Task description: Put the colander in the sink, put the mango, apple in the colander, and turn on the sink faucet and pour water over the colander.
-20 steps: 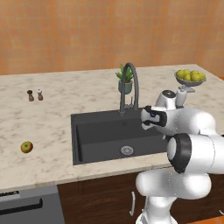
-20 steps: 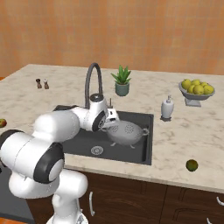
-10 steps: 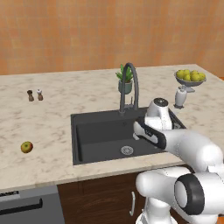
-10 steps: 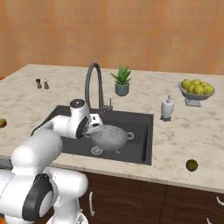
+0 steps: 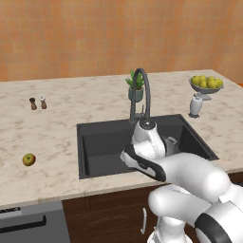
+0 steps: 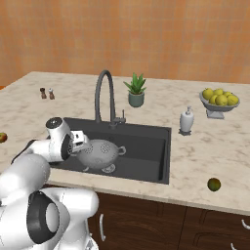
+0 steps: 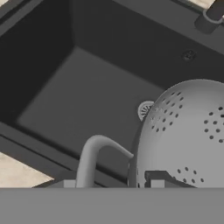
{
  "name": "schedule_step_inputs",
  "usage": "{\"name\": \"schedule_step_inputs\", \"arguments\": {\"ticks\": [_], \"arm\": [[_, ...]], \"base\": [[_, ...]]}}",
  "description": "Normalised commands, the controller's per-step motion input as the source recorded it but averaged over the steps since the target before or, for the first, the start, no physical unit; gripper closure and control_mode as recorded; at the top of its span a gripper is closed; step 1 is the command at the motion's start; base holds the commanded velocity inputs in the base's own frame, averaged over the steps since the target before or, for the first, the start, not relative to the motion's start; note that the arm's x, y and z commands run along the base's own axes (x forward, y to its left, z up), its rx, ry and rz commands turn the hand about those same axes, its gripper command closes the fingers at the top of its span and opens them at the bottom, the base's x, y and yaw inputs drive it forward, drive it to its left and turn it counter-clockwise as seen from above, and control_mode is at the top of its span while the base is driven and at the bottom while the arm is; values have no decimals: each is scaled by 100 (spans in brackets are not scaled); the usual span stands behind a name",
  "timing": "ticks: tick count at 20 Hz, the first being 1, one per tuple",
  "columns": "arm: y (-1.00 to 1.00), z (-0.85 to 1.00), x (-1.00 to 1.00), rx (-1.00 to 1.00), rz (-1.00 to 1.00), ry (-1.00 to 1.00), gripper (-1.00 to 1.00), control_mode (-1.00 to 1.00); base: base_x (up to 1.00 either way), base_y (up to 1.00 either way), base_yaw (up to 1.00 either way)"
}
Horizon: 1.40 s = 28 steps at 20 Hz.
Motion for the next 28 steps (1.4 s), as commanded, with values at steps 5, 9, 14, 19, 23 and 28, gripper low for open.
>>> {"name": "schedule_step_inputs", "arguments": {"ticks": [5,9,14,19,23,28], "arm": [[62,6,21,0,0,0,100,-100],[9,1,57,0,-5,2,100,-100],[0,0,48,0,-9,1,100,-100],[0,-26,34,0,-5,2,100,-100],[0,-55,17,0,-2,0,100,-100],[-3,-56,23,0,-3,0,100,-100]], "base": [[0,0,0],[0,0,0],[0,0,0],[0,0,0],[0,0,0],[0,0,0]]}}
